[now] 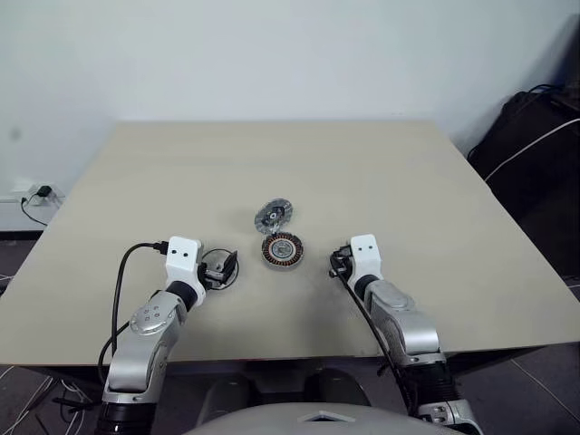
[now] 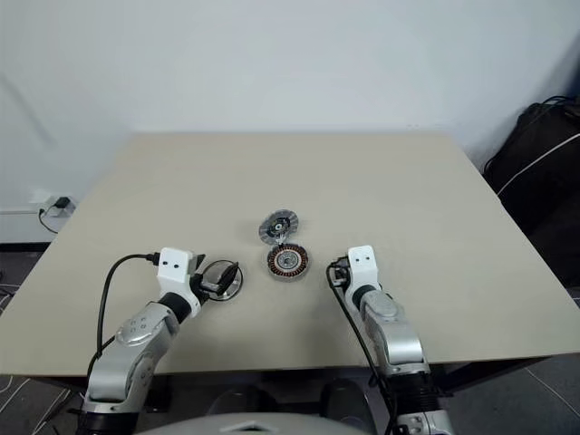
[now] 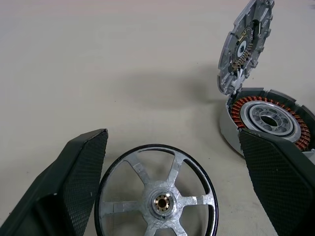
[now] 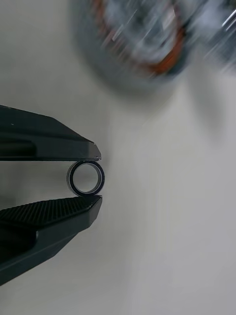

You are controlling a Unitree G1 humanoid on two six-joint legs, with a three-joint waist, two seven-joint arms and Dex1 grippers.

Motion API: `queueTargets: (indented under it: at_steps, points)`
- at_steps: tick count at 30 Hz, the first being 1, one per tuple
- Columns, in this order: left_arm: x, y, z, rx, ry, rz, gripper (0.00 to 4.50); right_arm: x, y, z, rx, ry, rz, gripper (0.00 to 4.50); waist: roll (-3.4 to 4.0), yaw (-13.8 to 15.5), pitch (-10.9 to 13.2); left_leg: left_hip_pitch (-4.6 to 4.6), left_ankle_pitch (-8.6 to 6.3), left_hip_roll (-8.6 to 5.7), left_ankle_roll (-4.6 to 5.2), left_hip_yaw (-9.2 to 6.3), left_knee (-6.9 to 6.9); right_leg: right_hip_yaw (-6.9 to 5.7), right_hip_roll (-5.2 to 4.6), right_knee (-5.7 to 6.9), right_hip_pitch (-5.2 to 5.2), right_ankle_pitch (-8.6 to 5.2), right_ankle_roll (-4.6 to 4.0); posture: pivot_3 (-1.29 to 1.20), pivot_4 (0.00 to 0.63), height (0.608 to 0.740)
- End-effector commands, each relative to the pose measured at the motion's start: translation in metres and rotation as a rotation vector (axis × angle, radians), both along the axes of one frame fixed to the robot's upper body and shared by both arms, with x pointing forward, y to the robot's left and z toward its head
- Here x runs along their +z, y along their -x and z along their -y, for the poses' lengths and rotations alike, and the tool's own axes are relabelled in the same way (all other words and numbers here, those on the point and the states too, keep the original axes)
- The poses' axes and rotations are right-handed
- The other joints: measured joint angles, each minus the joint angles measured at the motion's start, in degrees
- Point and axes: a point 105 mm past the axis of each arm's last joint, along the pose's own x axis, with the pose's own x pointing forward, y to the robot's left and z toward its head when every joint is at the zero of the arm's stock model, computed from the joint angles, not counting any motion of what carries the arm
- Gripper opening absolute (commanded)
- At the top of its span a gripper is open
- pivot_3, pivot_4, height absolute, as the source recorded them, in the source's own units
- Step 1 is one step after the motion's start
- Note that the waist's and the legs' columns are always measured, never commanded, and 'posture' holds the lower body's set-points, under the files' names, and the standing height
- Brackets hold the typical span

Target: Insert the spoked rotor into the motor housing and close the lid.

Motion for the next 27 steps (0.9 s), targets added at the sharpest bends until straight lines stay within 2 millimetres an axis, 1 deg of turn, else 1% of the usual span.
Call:
queueTargets:
  at_steps: [1,3,5,10,13,19,27]
  points:
    - [0.007,-0.003,0.000,0.002,0.009,0.033,4.50,0.037,-0.009,-0.021,0.083,-0.030,0.112,0.70,-0.01,0.07,0.00,0.01,0.00,0.00,-0.01,-0.01,0.00,-0.01,0.00,0.00,-0.02,0.00,-0.01,0.00,0.000,0.740]
    - [0.006,-0.003,0.001,0.004,0.011,0.033,4.50,0.041,-0.011,-0.038,0.144,-0.034,0.117,0.70,-0.03,0.09,-0.02,0.01,0.01,0.00,-0.01,-0.03,0.01,-0.01,0.00,-0.01,-0.02,-0.01,-0.03,0.00,0.000,0.740]
    - [0.006,-0.003,0.002,0.006,0.014,0.033,4.50,0.036,-0.012,-0.051,0.188,-0.013,0.105,0.70,-0.04,0.09,-0.02,0.01,0.01,0.00,-0.01,-0.03,0.01,-0.02,0.00,-0.01,-0.02,0.00,-0.03,0.00,0.000,0.740]
    - [0.006,-0.003,0.002,0.011,0.018,0.035,4.50,0.021,-0.016,-0.069,0.243,0.022,0.075,0.70,-0.06,0.14,-0.04,-0.02,0.01,-0.01,-0.01,-0.02,0.01,-0.03,0.01,0.00,0.04,0.01,-0.02,0.00,0.000,0.740]
    - [0.006,-0.002,0.000,0.020,0.018,0.037,4.50,0.014,-0.021,-0.075,0.262,0.044,0.065,0.70,-0.07,0.05,-0.04,-0.03,0.01,-0.02,-0.01,0.00,0.02,-0.02,0.01,0.00,0.09,0.02,0.00,0.00,0.000,0.740]
    - [0.006,0.000,-0.001,0.028,0.019,0.038,4.50,0.005,-0.027,-0.082,0.279,0.056,0.051,0.70,-0.07,-0.17,-0.05,-0.02,0.03,-0.01,-0.04,0.02,0.03,-0.01,0.03,0.05,0.16,0.03,0.01,0.00,0.000,0.740]
    - [0.005,0.000,0.002,0.025,0.028,0.035,4.50,0.002,-0.025,-0.092,0.322,0.049,0.040,0.70,-0.08,-0.39,-0.05,-0.02,0.05,-0.01,-0.07,0.02,0.03,0.00,0.04,0.09,0.16,0.03,0.01,0.00,0.000,0.740]
